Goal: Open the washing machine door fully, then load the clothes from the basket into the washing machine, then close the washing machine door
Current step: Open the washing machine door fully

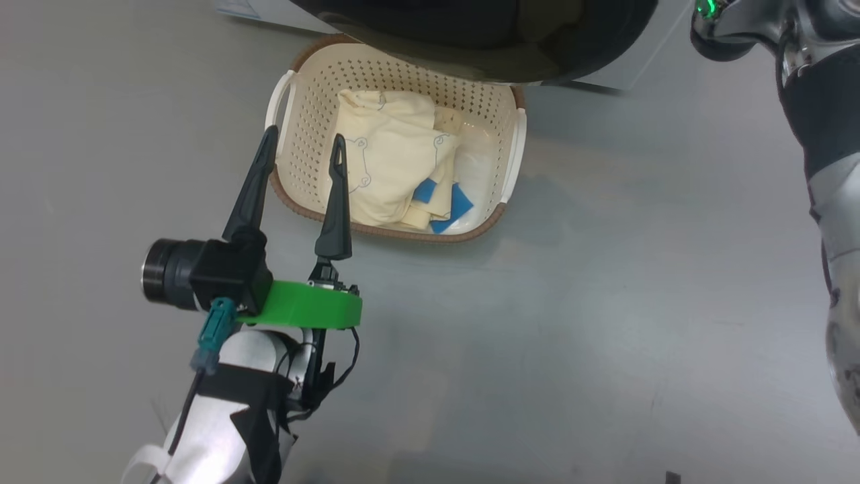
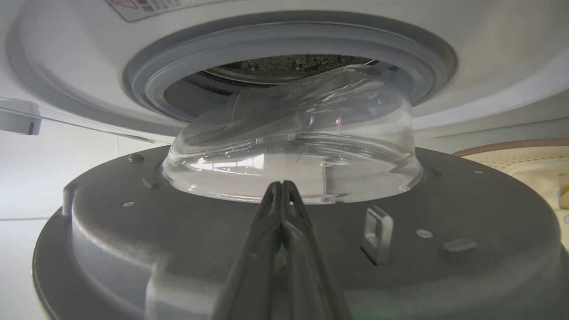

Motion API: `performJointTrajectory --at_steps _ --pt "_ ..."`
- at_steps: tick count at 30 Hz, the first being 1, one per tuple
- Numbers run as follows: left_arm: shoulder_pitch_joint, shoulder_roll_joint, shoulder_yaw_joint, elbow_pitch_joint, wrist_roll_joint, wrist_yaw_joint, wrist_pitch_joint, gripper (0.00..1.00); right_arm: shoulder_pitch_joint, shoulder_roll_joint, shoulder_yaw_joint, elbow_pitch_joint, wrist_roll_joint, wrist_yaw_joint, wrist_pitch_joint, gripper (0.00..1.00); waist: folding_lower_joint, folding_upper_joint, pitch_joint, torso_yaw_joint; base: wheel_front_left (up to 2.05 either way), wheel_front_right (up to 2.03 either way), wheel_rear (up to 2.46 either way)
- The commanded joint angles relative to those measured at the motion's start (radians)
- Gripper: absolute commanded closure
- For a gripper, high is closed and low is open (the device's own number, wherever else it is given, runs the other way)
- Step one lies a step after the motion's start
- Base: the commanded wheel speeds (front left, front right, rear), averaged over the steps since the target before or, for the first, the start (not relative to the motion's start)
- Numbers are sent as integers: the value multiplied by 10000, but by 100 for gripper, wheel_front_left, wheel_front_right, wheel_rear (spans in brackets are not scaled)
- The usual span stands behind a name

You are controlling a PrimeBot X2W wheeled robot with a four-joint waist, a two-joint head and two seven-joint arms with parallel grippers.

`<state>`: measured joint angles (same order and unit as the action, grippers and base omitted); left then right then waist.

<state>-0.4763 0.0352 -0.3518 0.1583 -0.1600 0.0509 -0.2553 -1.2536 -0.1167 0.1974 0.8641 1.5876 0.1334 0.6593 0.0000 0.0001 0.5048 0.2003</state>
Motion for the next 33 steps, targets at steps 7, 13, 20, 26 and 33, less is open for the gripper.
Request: performJointTrajectory --at_steps 7,13,20,26,33 --pt "67 151 449 -231 -33 81 -65 0 1166 371 382 -2007 294 -27 913 100 0 -1 -162 -135 0 0 0" --pt "154 151 506 -198 37 61 -65 0 2301 433 780 -3490 516 -27 1417 100 0 -1 -278 -254 0 0 0" --pt "175 151 522 -140 73 -6 -65 0 3430 500 1295 -4777 841 -27 1635 100 0 -1 -364 -336 0 0 0" --pt "246 151 504 -93 63 -15 -65 0 4251 555 1731 -5369 1346 -27 1608 100 0 -1 -522 -408 0 0 0" --pt "328 151 538 -57 79 -82 -65 0 4860 592 2265 -5686 1831 -27 1257 100 0 -1 -686 -532 0 0 0"
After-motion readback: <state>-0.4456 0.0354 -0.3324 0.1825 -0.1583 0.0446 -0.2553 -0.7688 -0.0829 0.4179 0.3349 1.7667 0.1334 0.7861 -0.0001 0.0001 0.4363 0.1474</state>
